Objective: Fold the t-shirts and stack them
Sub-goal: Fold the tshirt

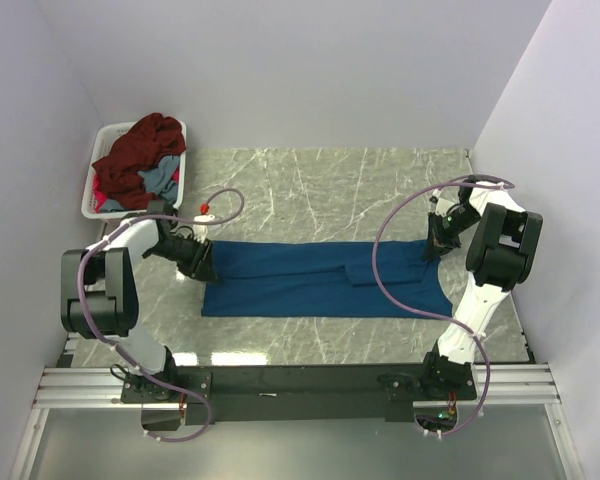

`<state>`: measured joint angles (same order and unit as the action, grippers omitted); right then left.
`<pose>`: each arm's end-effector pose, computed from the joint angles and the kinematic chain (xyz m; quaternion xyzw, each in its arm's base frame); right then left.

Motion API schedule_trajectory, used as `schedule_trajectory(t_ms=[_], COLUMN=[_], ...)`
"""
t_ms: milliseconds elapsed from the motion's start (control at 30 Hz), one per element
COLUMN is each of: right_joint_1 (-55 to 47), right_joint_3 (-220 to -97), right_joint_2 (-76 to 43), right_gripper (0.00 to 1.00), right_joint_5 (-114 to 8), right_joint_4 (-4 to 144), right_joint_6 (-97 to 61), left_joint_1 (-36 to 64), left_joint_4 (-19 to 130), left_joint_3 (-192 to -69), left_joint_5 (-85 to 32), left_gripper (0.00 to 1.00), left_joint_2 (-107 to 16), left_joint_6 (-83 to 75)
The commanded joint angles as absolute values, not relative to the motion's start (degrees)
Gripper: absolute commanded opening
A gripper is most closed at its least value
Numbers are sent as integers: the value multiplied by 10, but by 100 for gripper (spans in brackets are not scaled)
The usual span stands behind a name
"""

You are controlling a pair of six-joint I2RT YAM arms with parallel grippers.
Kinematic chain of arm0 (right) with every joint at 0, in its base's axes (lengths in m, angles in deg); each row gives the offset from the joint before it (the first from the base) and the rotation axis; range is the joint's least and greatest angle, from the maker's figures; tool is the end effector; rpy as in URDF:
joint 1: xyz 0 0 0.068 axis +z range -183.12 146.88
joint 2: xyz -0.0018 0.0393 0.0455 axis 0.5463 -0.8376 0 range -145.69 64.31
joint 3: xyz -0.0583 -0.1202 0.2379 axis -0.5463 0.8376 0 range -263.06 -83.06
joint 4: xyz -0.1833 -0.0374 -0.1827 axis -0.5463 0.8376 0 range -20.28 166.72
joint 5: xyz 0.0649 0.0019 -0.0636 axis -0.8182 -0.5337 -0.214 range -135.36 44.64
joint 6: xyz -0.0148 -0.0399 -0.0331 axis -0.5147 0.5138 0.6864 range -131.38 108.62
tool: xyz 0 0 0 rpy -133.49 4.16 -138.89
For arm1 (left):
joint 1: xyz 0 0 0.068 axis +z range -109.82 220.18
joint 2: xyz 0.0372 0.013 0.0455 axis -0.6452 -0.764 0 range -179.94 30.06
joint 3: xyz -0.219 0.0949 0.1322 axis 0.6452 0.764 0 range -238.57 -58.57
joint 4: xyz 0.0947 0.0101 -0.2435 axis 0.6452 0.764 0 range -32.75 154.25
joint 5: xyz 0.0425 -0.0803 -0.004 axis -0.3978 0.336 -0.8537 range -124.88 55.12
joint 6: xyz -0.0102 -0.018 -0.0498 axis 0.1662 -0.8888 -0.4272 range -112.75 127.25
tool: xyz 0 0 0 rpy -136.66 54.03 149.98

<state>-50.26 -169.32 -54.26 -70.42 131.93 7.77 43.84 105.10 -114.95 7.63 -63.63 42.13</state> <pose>0.3647 -0.0967 0.1593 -0.0086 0.9754 0.2180 0.0310 0.2776 -0.0063 0.1763 0.2653 0.8927 -0.3289 0.1567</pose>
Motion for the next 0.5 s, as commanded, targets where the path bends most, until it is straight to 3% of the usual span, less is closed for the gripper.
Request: schedule_trajectory(t_ms=[0,167,467], right_joint_1=[-507,-508,-511], right_joint_3=[-1711,-1711,-1722], right_joint_2=[-547,-549,-553], right_gripper=[0,0,0], right_joint_5=[-694,-682,-645], right_joint_4=[1326,1324,1326], right_joint_6=[87,88,94], left_joint_1=[424,424,427], left_joint_4=[1013,989,960], left_joint_3=[-1139,-1133,-1112], left_joint_5=[53,-8,-58], left_gripper=[31,27,21], left_joint_2=[-651,-725,-734], left_joint_6=[405,369,350])
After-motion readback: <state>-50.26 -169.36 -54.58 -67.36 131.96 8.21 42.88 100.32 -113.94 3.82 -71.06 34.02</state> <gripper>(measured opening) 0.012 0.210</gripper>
